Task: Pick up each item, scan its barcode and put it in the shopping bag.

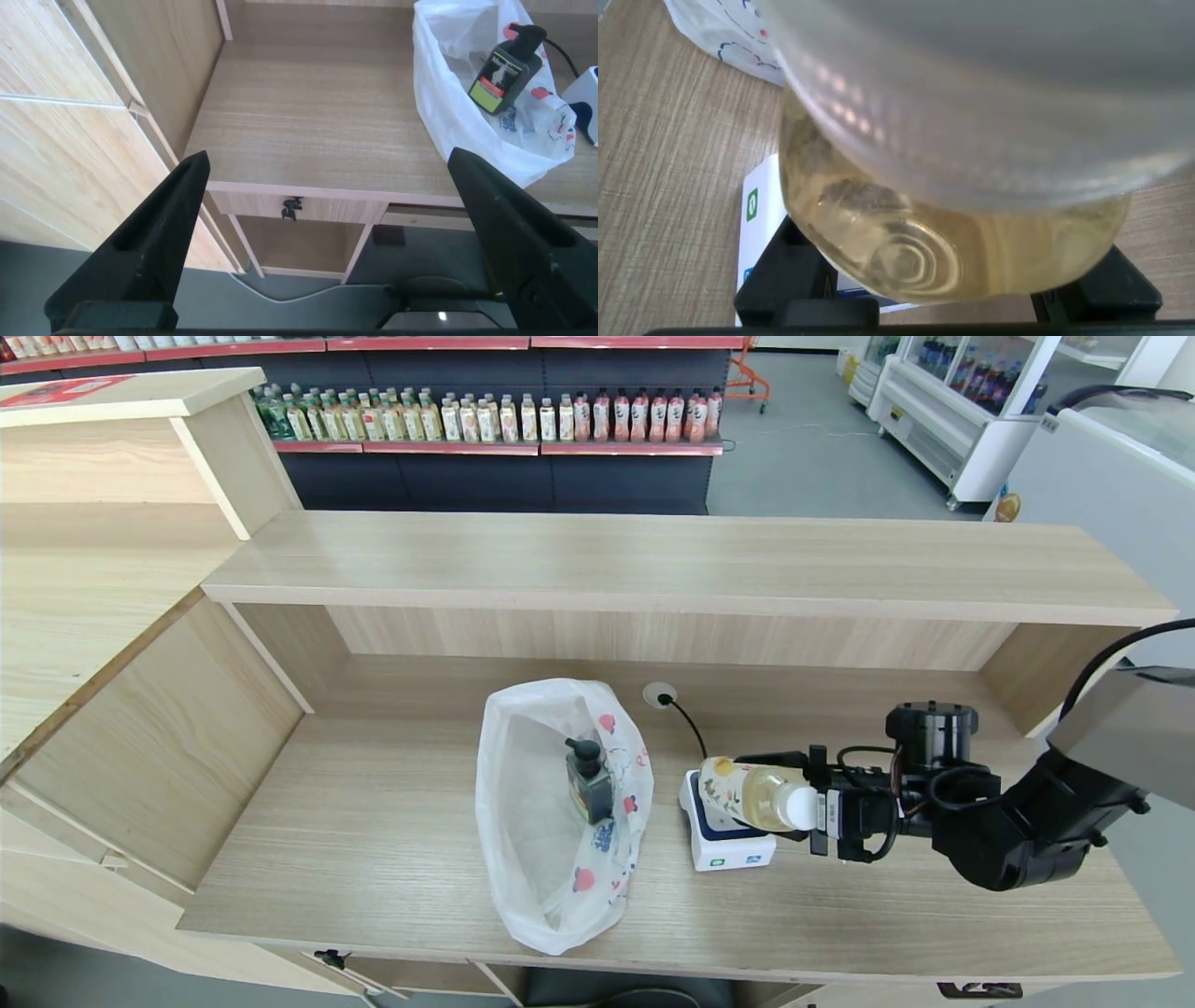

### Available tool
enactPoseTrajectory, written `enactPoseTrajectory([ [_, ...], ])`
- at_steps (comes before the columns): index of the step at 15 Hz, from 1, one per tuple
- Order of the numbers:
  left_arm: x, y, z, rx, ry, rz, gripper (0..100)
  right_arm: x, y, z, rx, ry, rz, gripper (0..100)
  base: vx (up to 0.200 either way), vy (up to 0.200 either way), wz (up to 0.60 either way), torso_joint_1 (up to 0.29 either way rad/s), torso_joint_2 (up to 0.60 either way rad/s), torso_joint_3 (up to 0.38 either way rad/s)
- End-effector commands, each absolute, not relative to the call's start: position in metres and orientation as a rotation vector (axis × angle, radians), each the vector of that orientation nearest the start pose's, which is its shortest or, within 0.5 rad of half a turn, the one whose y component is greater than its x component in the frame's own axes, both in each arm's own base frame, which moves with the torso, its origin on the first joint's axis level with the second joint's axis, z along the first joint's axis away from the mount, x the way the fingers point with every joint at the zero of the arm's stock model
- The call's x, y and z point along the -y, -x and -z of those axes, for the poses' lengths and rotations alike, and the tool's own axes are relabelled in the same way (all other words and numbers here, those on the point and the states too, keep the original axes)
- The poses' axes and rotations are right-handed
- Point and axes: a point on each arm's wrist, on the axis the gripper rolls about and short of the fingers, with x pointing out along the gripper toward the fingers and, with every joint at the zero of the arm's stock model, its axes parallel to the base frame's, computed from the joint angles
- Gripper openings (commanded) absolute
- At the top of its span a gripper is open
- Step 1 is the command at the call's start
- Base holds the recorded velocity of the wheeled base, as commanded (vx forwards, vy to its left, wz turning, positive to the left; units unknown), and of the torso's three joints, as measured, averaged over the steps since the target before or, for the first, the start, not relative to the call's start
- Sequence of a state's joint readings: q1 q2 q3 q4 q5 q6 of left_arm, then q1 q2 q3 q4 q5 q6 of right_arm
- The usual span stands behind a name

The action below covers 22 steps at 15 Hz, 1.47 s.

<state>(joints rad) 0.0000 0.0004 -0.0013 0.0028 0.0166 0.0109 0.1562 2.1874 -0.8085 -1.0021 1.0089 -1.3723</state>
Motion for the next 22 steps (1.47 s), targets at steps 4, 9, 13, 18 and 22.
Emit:
enactPoseTrajectory([
  [4, 0.000, 0.023, -0.075, -0.003, -0.011, -0.018, 100, -0.066, -0.333, -0.091, 0.438, 0.957, -1.154, 0, 0.000, 0.000, 0.00, 0.000, 0.00, 0.000],
  [9, 0.000, 0.023, -0.076, -0.002, -0.011, -0.017, 100, -0.066, -0.278, -0.201, 0.232, 0.462, -0.834, 0, 0.000, 0.000, 0.00, 0.000, 0.00, 0.000],
  [13, 0.000, 0.023, -0.076, -0.002, -0.011, -0.017, 100, -0.064, -0.258, -0.199, 0.060, 0.161, -0.647, 0, 0.000, 0.000, 0.00, 0.000, 0.00, 0.000],
  [18, 0.000, 0.023, -0.076, 0.000, 0.025, -0.018, 100, -0.079, -0.225, -0.182, -0.029, 0.087, -0.691, 0, 0.000, 0.000, 0.00, 0.000, 0.00, 0.000],
  [22, 0.000, 0.023, -0.076, 0.000, -0.002, -0.017, 100, -0.080, -0.210, -0.179, -0.041, 0.074, -0.711, 0, 0.000, 0.000, 0.00, 0.000, 0.00, 0.000],
])
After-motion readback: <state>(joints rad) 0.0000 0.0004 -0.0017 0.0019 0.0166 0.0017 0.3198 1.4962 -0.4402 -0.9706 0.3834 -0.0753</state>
